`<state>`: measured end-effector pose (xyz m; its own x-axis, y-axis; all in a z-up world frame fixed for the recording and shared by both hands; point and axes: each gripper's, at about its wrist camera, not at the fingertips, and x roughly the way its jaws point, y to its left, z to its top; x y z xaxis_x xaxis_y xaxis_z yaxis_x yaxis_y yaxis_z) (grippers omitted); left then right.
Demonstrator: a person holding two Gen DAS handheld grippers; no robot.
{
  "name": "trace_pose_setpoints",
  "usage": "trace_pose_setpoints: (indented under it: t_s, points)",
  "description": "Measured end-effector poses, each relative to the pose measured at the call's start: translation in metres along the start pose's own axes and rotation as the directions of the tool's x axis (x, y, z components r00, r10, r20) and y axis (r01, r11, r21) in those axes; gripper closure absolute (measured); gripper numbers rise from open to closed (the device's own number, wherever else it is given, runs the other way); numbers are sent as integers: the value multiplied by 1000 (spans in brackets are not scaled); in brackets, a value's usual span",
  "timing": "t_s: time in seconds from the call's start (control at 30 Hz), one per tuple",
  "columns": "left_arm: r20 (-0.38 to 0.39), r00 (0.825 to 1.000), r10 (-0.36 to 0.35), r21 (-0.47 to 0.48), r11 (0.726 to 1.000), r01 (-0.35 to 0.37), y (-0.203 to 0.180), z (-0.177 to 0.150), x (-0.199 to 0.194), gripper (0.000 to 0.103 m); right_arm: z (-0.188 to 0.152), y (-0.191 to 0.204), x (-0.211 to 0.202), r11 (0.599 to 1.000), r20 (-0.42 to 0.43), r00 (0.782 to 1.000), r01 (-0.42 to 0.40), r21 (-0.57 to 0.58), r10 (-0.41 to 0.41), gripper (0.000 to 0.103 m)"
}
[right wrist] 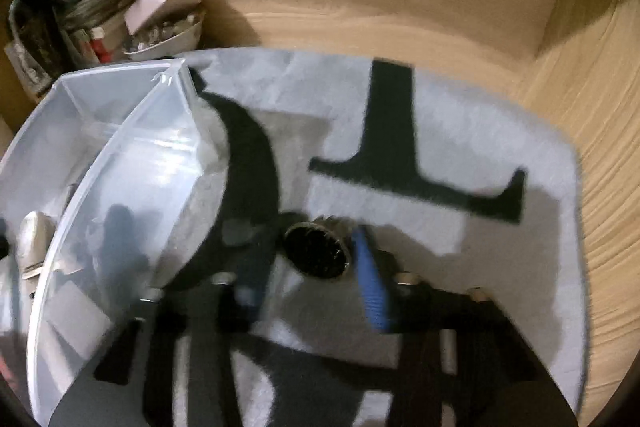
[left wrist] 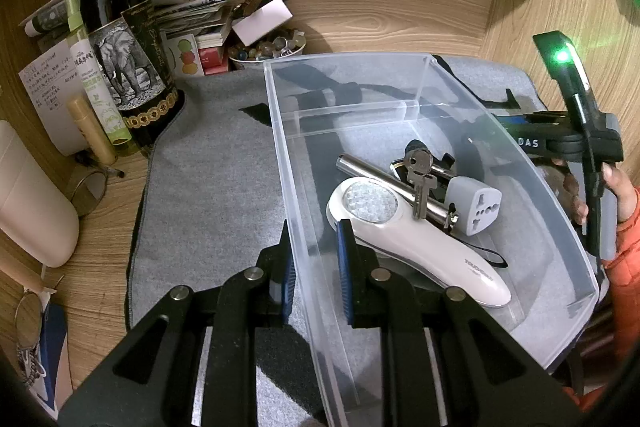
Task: Organize rigid objects
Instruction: 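Reach the right gripper to the black round connector and grasp it, then carry the black connector with the right gripper into the box and release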
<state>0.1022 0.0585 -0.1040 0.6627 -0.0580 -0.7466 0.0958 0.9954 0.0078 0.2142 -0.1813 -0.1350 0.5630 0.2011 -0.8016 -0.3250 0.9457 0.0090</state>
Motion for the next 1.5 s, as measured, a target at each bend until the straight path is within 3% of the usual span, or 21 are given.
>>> trace_pose_setpoints:
  t_s: [0.3,0.6,0.77,0.93,1.2,1.3,1.4,1.5]
  points:
    - [0,1000,-1,0,1000,1,0,0,0,86,-5,7,-43,1000,105,994,-22,-12,23,72]
    - [0,1000,-1,1,1000,1,0,0,0,86,-9,58,-114,981,253,955,-117,-158,155,72]
    - [0,1000,-1,2,1000,1,0,0,0,86,-15,96,-118,946,227,939,-197,-257,257,72]
    - [0,1000,-1,2,1000,1,0,0,0,86,-21,123,-95,922,146,950,-217,-322,275,72]
    - [1,1000,-3,2,1000,3,1,0,0,86,-26,133,-71,911,31,958,-262,-320,286,72]
    - [1,1000,-3,2,1000,3,1,0,0,86,-26,126,-78,917,56,960,-245,-314,275,70]
    - [1,1000,-3,1,1000,3,1,0,0,86,-23,115,-93,926,99,957,-234,-297,274,57]
    - [1,1000,-3,1,1000,3,1,0,-1,86,-18,103,-109,938,163,954,-201,-283,253,55]
